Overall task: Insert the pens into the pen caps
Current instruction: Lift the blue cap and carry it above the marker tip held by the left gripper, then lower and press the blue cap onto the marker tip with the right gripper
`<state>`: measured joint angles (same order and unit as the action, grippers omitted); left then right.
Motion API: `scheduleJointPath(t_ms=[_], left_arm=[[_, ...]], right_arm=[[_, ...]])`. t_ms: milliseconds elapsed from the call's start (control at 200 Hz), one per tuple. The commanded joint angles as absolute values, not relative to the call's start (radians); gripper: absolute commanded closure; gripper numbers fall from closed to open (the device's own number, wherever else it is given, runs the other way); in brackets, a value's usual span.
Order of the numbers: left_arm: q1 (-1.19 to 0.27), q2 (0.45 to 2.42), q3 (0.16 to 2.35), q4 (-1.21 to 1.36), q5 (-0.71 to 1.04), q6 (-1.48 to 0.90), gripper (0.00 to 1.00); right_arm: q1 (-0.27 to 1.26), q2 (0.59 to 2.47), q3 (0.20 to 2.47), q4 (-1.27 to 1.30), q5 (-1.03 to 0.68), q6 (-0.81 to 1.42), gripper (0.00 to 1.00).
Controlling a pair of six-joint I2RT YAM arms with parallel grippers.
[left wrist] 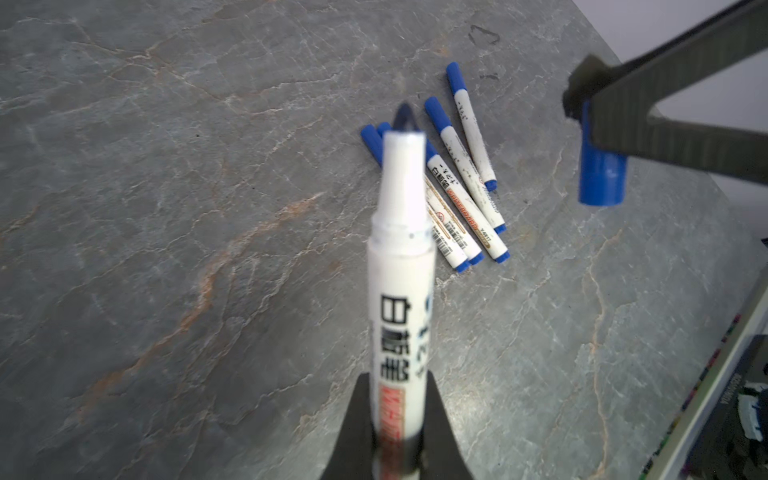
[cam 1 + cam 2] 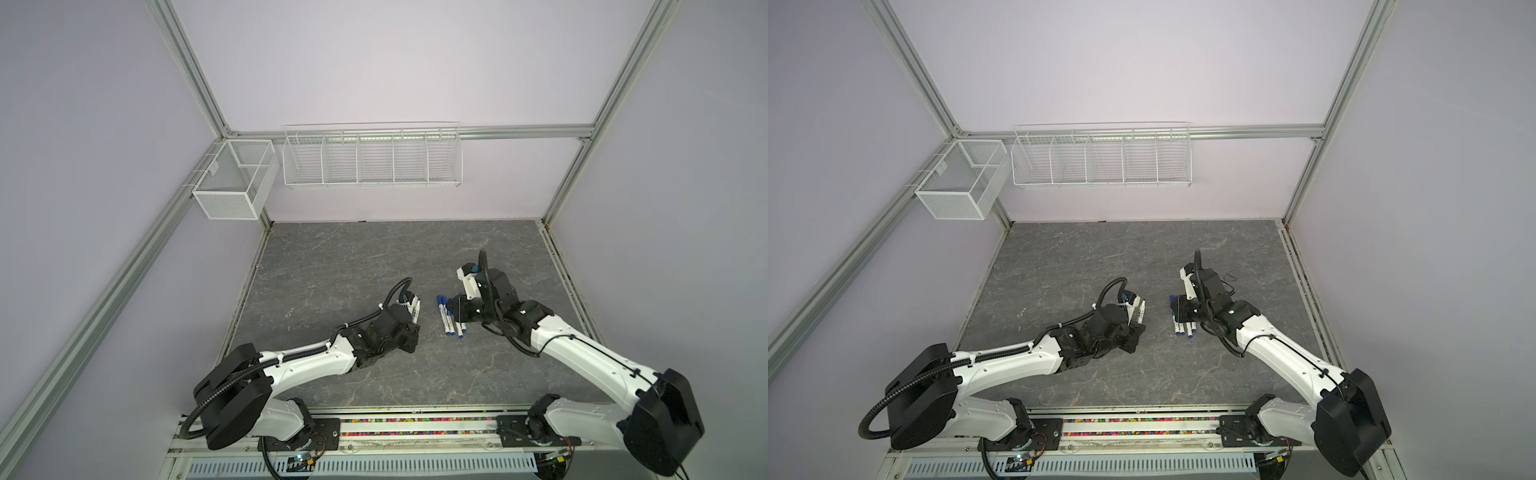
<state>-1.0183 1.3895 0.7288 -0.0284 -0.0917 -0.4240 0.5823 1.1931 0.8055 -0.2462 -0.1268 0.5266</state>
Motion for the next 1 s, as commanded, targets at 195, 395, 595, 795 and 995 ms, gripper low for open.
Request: scheduleJointPath(t_ms=[195,395,595,795,995], left_arm=[[-1.059,1.428,0.799,-0.007,-0.025,-0.355,1.00],[-1.075,1.445,0.819,-0.014,-0.012,-0.333,1.00],[-1.081,1.452,0.828,-0.024,-0.016,-0.328,1.00],[-1.081,1.440,0.818,-0.018,-0.026,-0.333,1.00],[-1.081,1.451,0.828,-0.026,-0.028,-0.334,1.00]], right_arm=[[0.567,1.165,0.766,0.034,-0.237,0.633,0.93],[0.569,1.183,0.770,0.061,-0.256,0.637,0.94],[0.570,1.200,0.776,0.032,-0.266,0.622,0.93],[0.572,1.171,0.772,-0.026,-0.245,0.576,0.93],[0.573,1.164,0.778,-0.062,-0.284,0.546,0.93]])
